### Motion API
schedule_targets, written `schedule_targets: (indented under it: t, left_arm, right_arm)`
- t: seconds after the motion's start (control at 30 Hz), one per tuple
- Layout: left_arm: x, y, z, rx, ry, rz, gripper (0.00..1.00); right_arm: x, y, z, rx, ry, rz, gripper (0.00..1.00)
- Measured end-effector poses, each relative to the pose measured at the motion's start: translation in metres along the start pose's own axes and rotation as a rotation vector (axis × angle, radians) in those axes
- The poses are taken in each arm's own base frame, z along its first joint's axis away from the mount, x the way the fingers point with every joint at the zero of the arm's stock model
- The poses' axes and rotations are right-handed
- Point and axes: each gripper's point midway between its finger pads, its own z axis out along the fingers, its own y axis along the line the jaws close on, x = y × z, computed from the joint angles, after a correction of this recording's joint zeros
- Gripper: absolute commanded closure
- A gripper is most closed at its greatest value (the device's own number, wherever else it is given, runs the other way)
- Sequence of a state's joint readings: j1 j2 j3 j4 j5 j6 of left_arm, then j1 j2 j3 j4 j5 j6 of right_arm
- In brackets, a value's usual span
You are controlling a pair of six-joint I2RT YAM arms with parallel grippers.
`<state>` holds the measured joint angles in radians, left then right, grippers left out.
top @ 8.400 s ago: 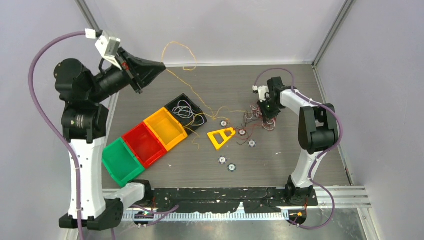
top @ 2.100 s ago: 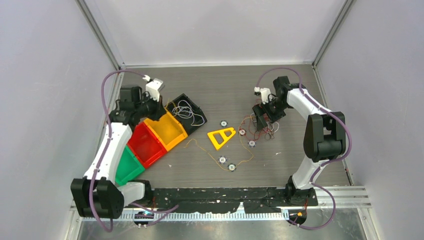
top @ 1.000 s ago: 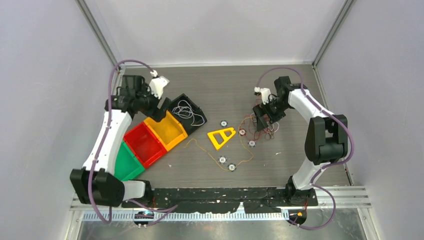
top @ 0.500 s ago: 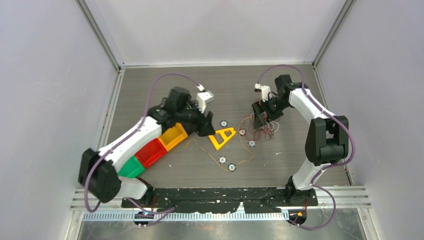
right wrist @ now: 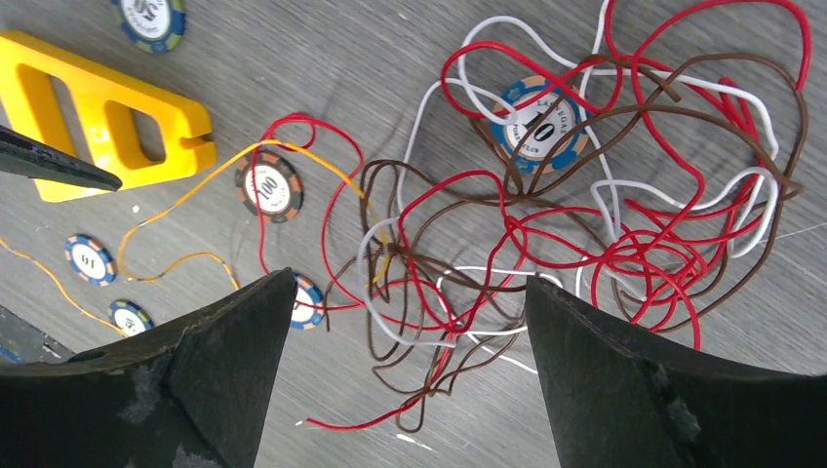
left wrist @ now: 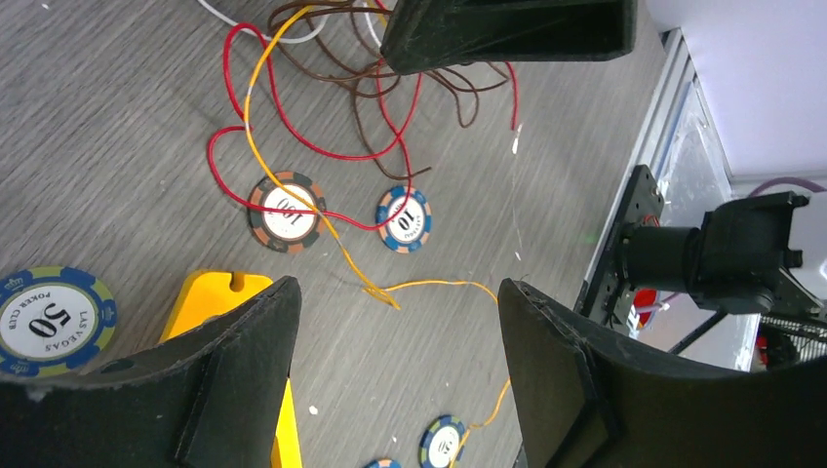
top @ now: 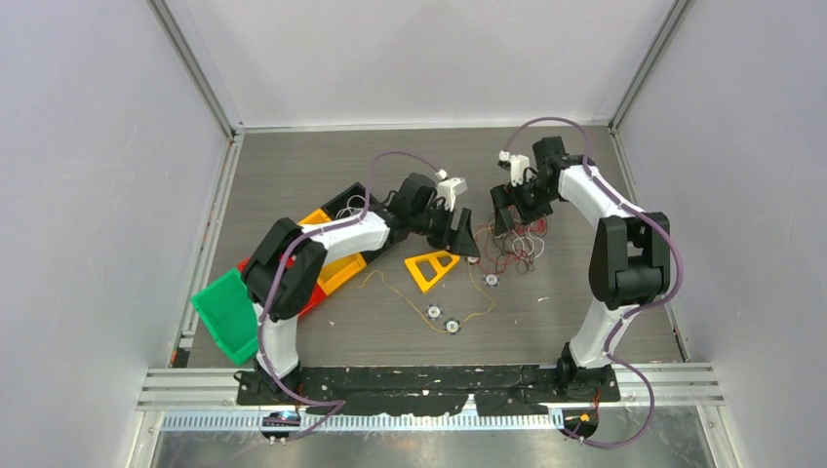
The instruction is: Untangle the cables
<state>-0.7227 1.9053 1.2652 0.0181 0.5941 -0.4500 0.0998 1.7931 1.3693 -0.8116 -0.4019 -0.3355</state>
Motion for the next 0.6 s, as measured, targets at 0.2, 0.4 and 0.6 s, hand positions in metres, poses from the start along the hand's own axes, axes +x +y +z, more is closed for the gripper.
schedule_targets:
  t: [0.2, 0.4, 0.6]
  left_arm:
    - [0.004, 0.008, 0.023, -0.01, 0.03, -0.032, 0.45]
    - [0.006, 0.005, 0.036, -0.012, 0.054, -0.043, 1.0]
    - [-0.006, -0.035, -0.008, 0.025, 0.054, 0.063, 1.0]
  right_arm:
    - [0.009, -0.011, 0.021, 0.009, 0.054, 0.03, 0.07]
    - [0.012, -0.02, 0.024, 0.048, 0.076, 0.032, 0.09]
    - [0.013, -0.032, 0.024, 0.111, 0.085, 0.021, 0.11]
